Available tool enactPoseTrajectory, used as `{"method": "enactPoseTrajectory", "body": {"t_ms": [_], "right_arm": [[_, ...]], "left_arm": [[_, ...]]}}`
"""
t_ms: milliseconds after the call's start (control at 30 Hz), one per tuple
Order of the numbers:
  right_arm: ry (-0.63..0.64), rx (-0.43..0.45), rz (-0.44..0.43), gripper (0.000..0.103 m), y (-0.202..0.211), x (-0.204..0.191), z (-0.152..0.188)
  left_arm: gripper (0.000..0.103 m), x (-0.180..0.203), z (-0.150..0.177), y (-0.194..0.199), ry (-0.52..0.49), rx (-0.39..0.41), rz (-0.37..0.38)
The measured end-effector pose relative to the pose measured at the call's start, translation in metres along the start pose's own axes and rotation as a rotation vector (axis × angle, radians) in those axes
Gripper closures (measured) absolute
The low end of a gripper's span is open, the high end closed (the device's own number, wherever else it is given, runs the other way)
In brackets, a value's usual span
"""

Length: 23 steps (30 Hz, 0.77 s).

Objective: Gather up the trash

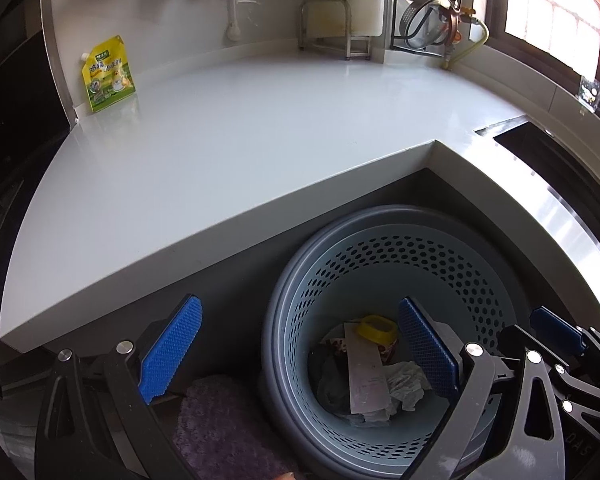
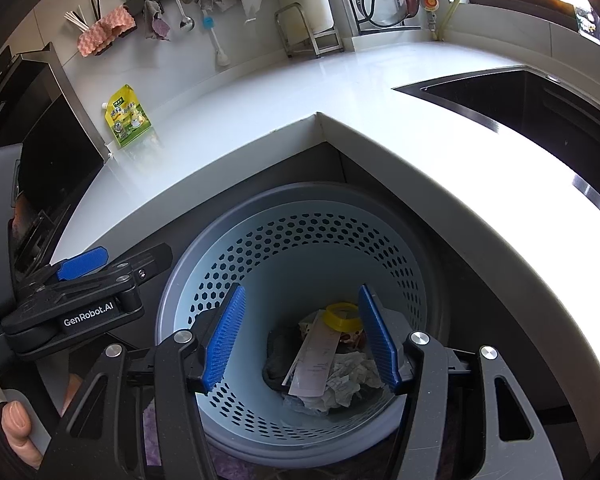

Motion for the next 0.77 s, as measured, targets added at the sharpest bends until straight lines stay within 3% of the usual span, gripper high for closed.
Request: {"method": "enactPoseTrajectory", "body": {"t_ms": [767], "right_arm": [[0.002, 0.002, 0.001, 0.046, 0.0009, -0.0009, -0.0001]], "left_arm": [[0.006, 0.0044, 0.0003, 0.0017, -0.009, 0.003, -0.001]]}}
Point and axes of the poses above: each gripper's, at about its wrist camera, not at the fingertips, and y roughly against the way its jaws point, x to its right, z to its underside, the point moved 9 cm from there along -y, roughly the way its jaws point, and after that the axes turned 11 degrees about -x, right-handed, at the moved point
